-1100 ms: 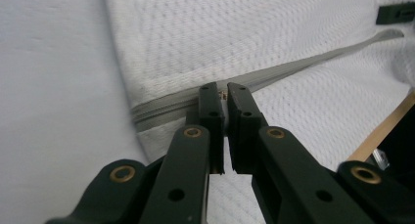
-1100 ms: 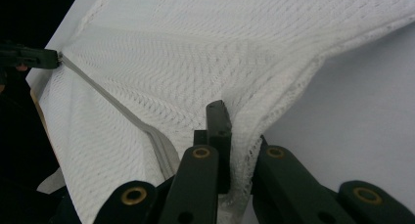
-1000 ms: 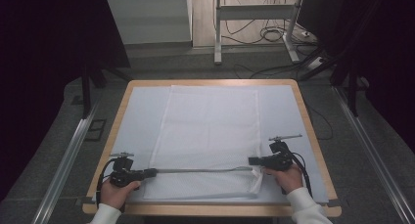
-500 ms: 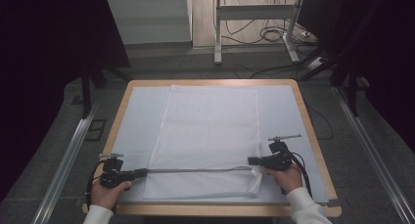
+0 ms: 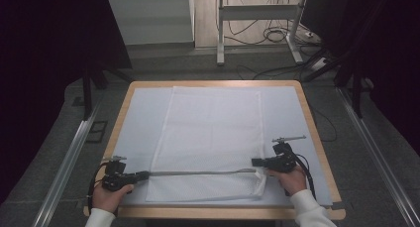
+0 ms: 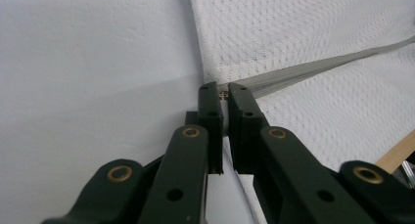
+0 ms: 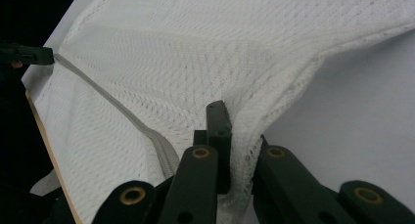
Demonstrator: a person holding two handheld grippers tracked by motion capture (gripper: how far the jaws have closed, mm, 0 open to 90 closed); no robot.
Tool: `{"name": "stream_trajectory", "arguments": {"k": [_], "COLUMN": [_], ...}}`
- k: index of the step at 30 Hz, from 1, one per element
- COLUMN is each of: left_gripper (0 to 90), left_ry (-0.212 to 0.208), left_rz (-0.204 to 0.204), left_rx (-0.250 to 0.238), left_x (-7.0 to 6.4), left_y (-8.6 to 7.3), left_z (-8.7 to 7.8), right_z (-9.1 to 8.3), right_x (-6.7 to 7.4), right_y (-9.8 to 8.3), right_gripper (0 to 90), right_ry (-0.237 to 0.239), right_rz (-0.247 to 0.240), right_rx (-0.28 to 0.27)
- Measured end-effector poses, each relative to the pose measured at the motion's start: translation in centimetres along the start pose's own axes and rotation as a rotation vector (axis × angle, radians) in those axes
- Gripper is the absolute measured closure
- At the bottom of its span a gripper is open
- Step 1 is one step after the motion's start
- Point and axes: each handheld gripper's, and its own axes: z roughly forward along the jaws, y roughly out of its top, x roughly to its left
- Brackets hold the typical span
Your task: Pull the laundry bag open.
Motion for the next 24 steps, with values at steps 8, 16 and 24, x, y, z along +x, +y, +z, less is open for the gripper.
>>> {"name": "stream_trajectory", "arguments": {"k": [8, 16, 24], "left_gripper": [59.4, 34.8, 30.3], "left_ry": [0.047, 0.059, 0.061], "left_rz": [0.045, 0.175, 0.235], "left_rx": [-0.124, -0.220, -0.226], "left_x": [-1.4, -4.1, -5.0], "left_y": [0.2, 1.4, 3.7], "left_z": [-1.2, -1.4, 0.4], "right_z": [-1.3, -3.4, -5.3], "right_x": [0.2, 1.2, 0.0], "right_y": [0.2, 0.0, -0.3], "right_gripper": [48.4, 31.3, 26.7], "right_ry": [-0.071, -0.131, -0.184], "right_rz": [-0.029, -0.151, -0.191], "right_rx": [-0.049, -0.156, -0.214]}}
